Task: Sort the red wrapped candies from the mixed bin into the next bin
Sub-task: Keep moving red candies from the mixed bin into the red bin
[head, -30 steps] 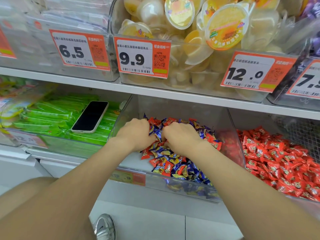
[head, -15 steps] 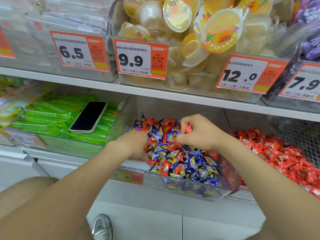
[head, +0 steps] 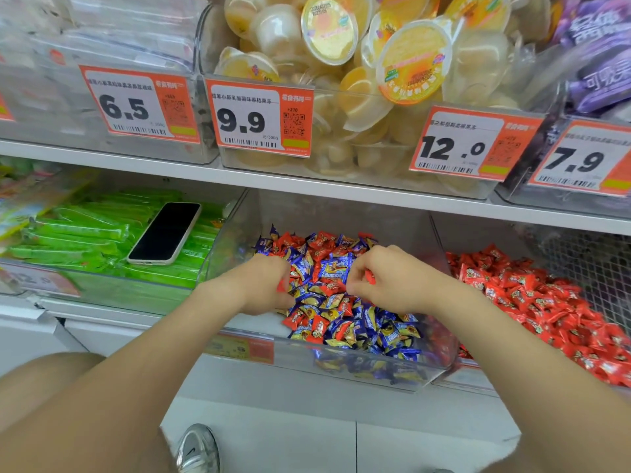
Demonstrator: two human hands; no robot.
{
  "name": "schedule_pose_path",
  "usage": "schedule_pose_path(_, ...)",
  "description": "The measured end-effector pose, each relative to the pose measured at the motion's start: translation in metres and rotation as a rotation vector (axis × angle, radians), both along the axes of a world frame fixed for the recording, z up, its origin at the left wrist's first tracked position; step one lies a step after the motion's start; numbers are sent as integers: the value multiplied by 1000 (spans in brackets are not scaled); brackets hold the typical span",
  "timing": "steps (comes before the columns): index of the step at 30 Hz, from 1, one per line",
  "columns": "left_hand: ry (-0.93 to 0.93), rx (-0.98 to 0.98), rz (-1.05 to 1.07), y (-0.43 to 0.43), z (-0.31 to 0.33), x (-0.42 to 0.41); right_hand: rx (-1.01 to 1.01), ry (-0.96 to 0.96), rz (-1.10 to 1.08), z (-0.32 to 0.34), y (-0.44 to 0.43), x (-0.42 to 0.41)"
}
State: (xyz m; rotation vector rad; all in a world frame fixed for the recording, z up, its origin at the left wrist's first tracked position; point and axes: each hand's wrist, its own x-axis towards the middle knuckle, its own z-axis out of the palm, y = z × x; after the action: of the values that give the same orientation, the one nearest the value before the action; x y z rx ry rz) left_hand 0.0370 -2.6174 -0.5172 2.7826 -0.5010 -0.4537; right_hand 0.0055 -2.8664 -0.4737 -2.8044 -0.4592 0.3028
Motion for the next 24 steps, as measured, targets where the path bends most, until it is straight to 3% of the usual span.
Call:
schedule_pose_path(6,-8,-299,-50,-9,13,-11,-226,11,57,-15,12,-2)
schedule_pose_path(16,-22,63,-77,-13,-9,-7,-215,-32,68,-27,13,0)
schedule_pose_path(21,10,50,-99,-16,-14,-5,-216,-79,121,-31,17,1)
schedule_pose_path(24,18,48,-123,-13,-16,0,-5,-143,25,-17,22,-1)
